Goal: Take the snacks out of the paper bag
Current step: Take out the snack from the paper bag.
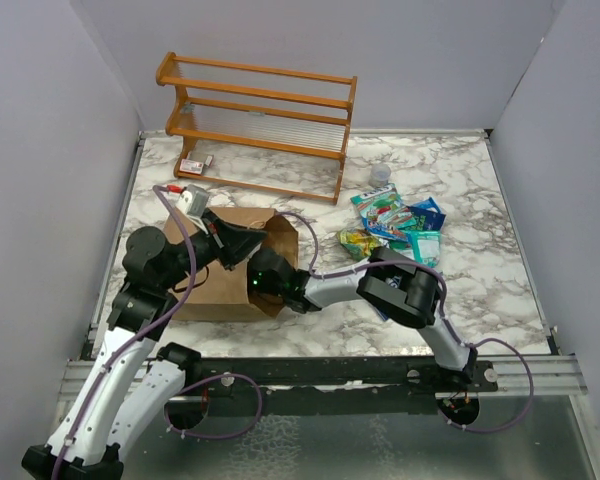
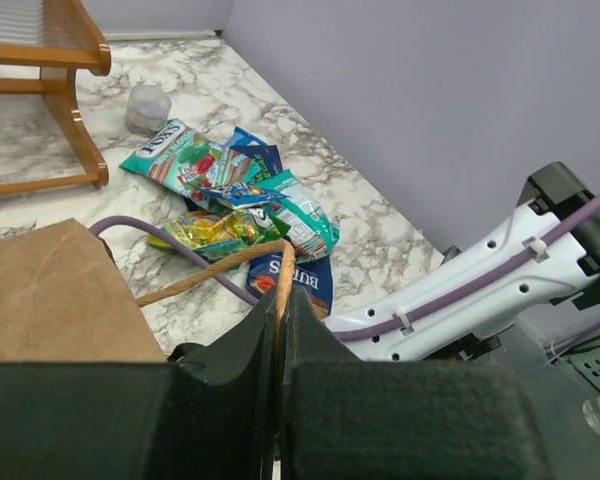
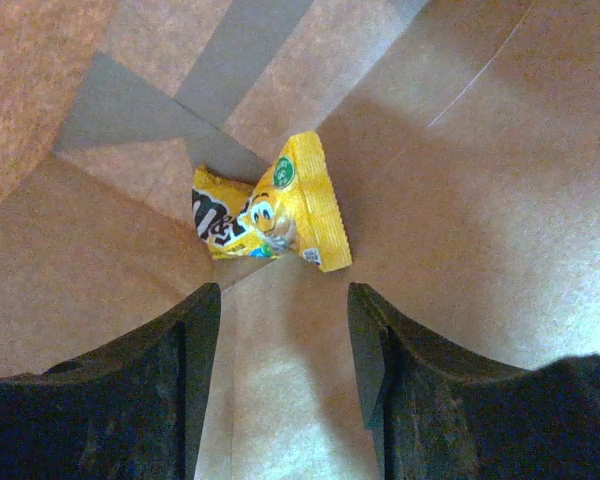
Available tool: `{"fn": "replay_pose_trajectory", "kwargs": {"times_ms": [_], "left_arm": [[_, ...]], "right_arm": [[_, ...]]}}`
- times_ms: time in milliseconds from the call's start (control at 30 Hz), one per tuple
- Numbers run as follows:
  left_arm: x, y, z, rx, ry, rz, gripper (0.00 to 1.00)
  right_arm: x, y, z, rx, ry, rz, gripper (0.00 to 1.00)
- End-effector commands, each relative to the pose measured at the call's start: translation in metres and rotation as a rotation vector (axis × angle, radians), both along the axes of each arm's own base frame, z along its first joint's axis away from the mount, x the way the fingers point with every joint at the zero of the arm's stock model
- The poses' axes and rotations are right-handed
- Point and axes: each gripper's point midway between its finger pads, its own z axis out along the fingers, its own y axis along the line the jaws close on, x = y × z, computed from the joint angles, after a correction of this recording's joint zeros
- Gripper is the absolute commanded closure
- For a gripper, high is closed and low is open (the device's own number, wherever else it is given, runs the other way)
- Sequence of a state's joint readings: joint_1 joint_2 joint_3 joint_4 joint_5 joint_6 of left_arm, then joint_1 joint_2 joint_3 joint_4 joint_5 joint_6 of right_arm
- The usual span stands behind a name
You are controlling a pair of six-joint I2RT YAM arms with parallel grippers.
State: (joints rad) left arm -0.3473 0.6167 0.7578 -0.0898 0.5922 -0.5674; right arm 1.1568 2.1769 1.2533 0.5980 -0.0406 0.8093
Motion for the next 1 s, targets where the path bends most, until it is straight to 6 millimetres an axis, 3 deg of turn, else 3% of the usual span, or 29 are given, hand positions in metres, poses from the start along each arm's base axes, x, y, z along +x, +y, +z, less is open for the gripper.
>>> {"fn": "replay_pose_trajectory", "kwargs": {"times_ms": [0, 200, 333, 500, 633, 833, 967], "left_arm": [[0.019, 0.000, 0.004, -0.028, 0.004, 0.057, 1.00], [0.054, -0.006, 0.001, -0.033, 0.028, 0.105, 1.00], [0.074, -0.024, 0.014, -0.062, 0.014, 0.035, 1.00], [0.085, -0.054, 0.028, -0.098, 0.014, -0.093, 1.00], [0.077, -0.084, 0.028, -0.078, 0.006, -0.187, 1.00], [0.066, -0.114, 0.009, -0.004, 0.028, -0.244, 1.00], [0.058, -0.133, 0.012, 0.011, 0.014, -0.317, 1.00]], "right_arm": [[-0.011, -0.007, -0.001, -0.013, -0.041, 0.094, 0.45], [0.021, -0.043, 0.006, -0.029, -0.065, 0.005, 0.44], [0.048, -0.068, 0.020, -0.040, -0.110, -0.107, 0.44], [0.056, -0.090, 0.028, -0.027, -0.109, -0.186, 0.44], [0.045, -0.095, 0.030, -0.006, -0.088, -0.162, 0.45], [0.008, -0.096, 0.027, 0.013, -0.055, -0.113, 0.46], [-0.015, -0.097, 0.028, 0.037, -0.036, -0.093, 0.47]]}}
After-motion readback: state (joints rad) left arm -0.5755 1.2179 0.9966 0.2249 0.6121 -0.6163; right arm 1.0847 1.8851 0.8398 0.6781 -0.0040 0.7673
